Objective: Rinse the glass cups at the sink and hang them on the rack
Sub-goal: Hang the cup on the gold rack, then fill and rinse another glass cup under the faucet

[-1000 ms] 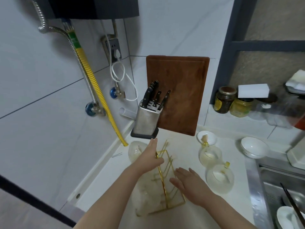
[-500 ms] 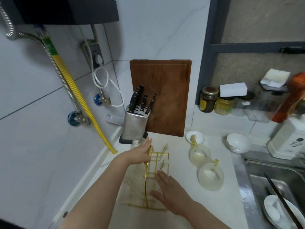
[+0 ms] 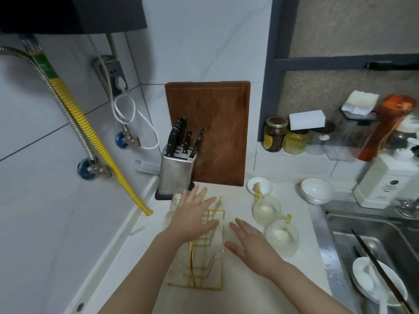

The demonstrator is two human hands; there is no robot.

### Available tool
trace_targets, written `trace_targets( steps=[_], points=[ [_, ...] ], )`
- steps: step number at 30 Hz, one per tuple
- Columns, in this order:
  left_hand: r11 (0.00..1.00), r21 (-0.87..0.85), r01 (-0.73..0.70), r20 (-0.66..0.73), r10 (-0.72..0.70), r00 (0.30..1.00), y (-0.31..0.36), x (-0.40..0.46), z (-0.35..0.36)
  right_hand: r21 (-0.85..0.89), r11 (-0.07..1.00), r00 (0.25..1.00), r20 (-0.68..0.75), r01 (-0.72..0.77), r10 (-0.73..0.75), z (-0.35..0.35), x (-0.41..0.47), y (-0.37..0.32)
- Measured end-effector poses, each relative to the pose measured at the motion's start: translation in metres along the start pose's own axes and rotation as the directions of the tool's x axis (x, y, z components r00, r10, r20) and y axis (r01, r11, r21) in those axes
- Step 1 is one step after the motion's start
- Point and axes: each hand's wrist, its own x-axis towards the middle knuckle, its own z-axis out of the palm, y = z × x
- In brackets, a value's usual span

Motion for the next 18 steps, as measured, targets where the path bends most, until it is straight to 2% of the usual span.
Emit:
trace_targets(
  steps=[7, 10, 13, 18],
  points=[
    [0.99, -0.002, -0.144, 0.075, 0.144, 0.987, 0.059, 0.022, 0.02, -0.002, 0.988, 0.984, -0.095, -0.152, 0.151, -0.027, -0.03, 0.061],
    [0.982, -0.059, -0.177, 0.122, 0.183, 0.975, 0.091, 0.032, 0.033, -0.01, 0.973, 0.968, -0.112, -0.229, 0.226, -0.035, -0.043, 0.093],
    [0.968, -0.217, -0.13, 0.191, 0.173, 0.966, 0.123, 0.039, 0.053, 0.037, 0.956, 0.954, -0.066, -0.291, 0.293, -0.041, -0.052, 0.119],
    [0.907, -0.417, 0.058, 0.291, 0.073, 0.954, 0.153, 0.051, 0.097, 0.087, 0.942, 0.945, -0.004, -0.324, 0.326, -0.042, -0.049, 0.146]
  ],
)
